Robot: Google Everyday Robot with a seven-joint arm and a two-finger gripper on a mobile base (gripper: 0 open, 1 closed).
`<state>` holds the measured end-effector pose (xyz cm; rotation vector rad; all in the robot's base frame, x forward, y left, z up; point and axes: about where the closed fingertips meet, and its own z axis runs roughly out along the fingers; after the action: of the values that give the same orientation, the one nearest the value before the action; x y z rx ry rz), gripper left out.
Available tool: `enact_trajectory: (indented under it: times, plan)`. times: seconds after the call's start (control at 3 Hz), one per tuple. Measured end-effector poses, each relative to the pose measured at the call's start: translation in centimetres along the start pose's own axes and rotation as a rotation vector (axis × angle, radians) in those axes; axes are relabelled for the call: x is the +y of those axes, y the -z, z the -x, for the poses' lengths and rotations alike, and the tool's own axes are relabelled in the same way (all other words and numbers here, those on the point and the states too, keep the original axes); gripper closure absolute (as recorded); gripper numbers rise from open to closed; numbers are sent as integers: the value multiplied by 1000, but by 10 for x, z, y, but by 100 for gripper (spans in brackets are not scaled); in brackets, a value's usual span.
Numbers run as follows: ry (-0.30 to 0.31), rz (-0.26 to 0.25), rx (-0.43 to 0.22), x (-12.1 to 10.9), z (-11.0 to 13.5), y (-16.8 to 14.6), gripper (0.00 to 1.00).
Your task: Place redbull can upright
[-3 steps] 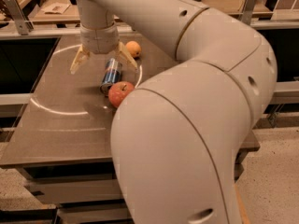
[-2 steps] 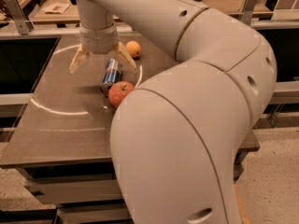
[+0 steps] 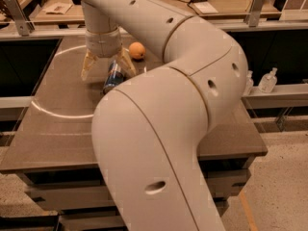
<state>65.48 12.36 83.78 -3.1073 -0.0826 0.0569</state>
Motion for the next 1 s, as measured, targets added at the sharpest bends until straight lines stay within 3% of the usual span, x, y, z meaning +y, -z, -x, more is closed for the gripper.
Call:
enact_trajectory:
  times: [0.33,0.67,1.0]
  plan:
    - [-22,-1,-23,17,-12,-10,50]
    - [-25,1,-27,20,-14,-7,72]
    - [-25,1,-26,20,-14,-6,85]
